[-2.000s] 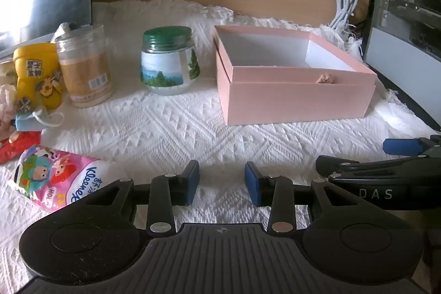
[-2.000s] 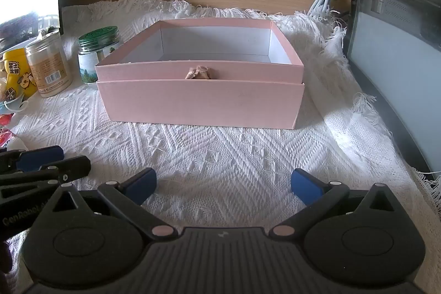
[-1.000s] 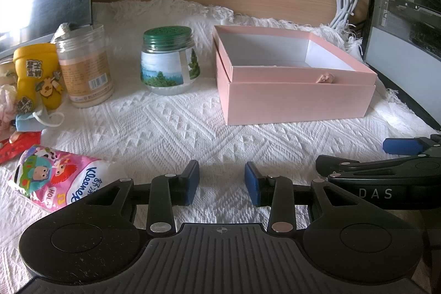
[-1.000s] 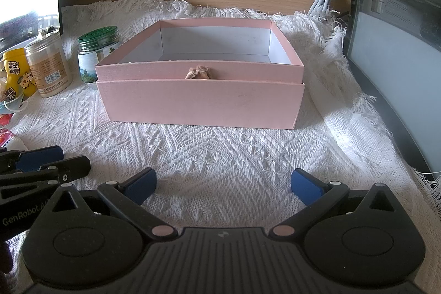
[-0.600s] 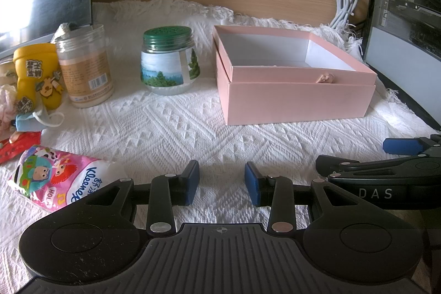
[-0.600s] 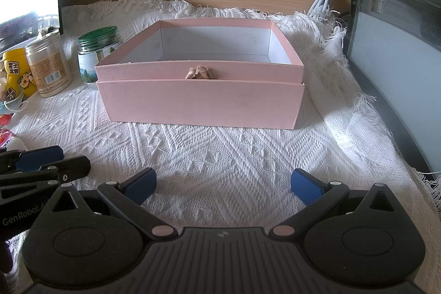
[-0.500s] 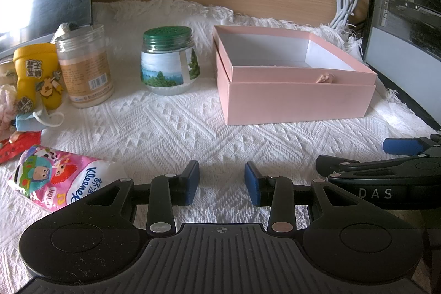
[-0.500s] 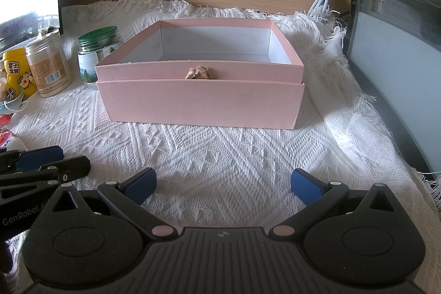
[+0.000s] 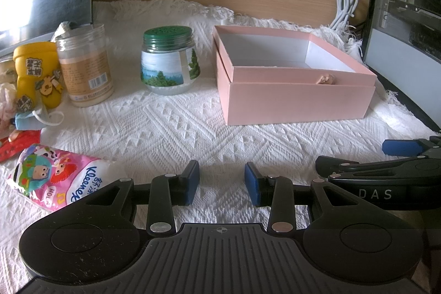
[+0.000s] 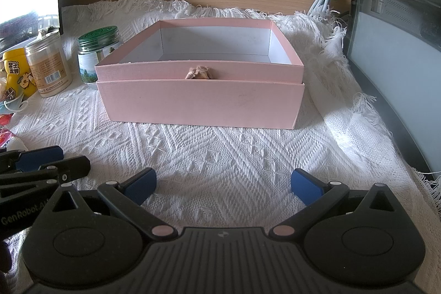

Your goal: Organize soft objects

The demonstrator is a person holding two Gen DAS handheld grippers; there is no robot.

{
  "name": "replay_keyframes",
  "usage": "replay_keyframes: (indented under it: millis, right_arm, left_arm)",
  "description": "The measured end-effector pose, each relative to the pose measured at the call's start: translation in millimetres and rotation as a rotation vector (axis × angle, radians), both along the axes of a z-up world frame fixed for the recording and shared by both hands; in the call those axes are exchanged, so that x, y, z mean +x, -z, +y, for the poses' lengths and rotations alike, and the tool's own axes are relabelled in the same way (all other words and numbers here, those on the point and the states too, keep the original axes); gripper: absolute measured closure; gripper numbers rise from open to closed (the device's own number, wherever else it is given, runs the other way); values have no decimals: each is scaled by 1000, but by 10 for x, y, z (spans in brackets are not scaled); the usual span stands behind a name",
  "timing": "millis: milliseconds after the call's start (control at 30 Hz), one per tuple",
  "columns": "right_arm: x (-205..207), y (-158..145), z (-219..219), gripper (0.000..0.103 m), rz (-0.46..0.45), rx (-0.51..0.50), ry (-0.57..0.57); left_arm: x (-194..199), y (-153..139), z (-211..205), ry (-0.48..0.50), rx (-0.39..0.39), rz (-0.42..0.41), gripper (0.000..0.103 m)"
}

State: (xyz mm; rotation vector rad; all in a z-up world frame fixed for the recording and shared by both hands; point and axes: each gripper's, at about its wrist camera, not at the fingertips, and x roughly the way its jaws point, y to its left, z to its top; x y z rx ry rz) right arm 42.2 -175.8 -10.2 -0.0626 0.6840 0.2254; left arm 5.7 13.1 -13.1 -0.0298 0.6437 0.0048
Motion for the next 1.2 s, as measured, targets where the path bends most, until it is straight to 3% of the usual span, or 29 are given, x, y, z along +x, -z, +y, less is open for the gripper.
replay_keyframes:
  millis: [1200]
  right_arm:
    - [-26,-16,-6,0,1,0,-4]
  left_arm:
    - [-11,6,14,1,6,0,63]
